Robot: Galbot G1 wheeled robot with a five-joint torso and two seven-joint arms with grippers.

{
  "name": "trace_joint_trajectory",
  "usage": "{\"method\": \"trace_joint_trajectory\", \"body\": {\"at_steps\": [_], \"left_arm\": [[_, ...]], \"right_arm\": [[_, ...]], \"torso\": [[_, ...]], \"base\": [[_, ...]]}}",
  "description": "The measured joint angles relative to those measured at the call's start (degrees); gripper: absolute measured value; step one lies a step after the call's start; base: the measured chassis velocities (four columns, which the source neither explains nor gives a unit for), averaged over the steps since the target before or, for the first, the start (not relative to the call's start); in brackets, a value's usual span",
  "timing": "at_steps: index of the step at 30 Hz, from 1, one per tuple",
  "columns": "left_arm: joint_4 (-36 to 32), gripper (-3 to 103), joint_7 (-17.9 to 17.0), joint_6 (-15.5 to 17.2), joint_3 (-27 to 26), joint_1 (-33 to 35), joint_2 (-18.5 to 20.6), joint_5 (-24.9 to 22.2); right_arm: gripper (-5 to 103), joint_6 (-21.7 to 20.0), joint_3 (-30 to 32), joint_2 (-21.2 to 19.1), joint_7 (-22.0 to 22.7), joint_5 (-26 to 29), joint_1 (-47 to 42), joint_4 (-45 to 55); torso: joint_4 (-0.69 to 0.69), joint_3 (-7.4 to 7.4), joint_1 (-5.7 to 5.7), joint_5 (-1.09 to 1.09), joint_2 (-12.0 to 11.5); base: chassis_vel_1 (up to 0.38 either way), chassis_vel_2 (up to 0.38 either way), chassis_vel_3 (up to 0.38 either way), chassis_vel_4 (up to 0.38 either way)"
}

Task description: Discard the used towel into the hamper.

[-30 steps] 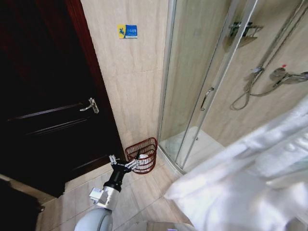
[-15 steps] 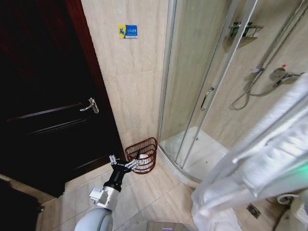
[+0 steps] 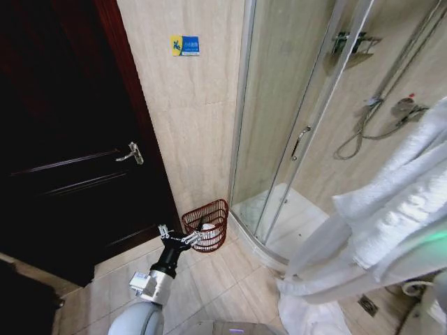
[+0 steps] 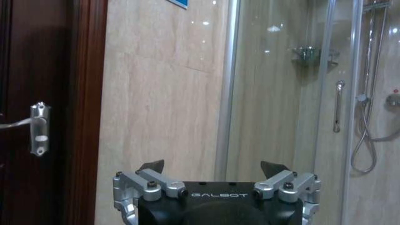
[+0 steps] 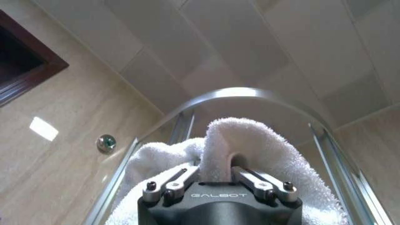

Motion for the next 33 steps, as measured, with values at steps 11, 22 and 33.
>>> {"method": "trace_joint_trajectory", "body": {"at_steps": [11,22,33], "left_arm": [[0.0,100,0.0,0.0,0.0,0.0,0.0,0.0],[0.0,100,0.0,0.0,0.0,0.0,0.0,0.0],[0.0,100,0.0,0.0,0.0,0.0,0.0,0.0]], "right_arm": [[9,0.2,-1.3,-0.1,0.0,-0.7,0.6,-0.1],[9,2.7,-4.7,-1.2,-1.9,0.2,1.4,-0.1],[9,2.7,-9.4,-5.2,-2.1,0.8,5.6,-2.9]], "torso": [[0.0,0.0,0.0,-0.02,0.0],[-0.01,0.0,0.01,-0.03,0.0],[0.0,0.0,0.0,-0.04,0.0]], "base": [[0.179,0.168,-0.17,-0.165],[0.149,0.135,-0.125,-0.135],[-0.022,-0.017,0.059,0.055]]}}
